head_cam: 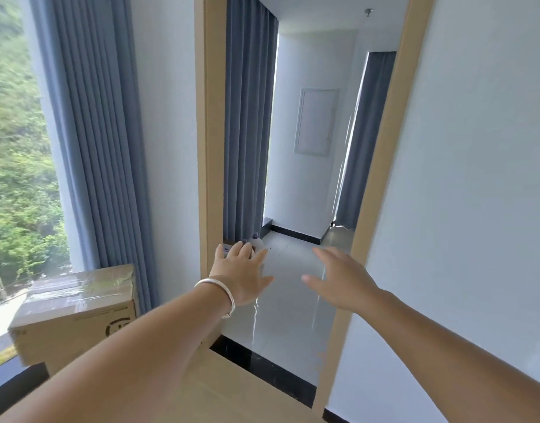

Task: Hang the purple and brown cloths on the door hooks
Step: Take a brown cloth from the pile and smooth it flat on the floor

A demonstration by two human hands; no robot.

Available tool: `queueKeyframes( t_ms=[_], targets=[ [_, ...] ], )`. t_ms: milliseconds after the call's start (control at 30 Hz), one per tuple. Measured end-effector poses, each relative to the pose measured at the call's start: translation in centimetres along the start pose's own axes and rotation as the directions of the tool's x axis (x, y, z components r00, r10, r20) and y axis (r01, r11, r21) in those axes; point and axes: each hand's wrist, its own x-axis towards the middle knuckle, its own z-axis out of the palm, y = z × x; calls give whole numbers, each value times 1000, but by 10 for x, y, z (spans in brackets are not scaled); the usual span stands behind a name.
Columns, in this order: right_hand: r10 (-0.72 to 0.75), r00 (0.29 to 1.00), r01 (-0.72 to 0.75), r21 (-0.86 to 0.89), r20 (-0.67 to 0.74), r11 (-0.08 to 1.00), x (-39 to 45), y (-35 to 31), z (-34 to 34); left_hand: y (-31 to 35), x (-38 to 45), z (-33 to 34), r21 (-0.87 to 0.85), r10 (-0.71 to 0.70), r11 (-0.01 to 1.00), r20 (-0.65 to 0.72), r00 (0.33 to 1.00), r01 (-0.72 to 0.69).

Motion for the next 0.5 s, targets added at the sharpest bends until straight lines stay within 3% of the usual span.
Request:
queueKeyframes(
  t_ms=[267, 500],
  targets=[
    [-267, 961, 262, 71, 76, 962, 127, -100, 55, -128, 14, 31, 51, -251, 967, 74, 965, 248],
    [-526, 836, 501, 173, 157, 848, 228, -218, 129, -253, -7, 64, 99, -543, 840, 121, 831, 534]
  ],
)
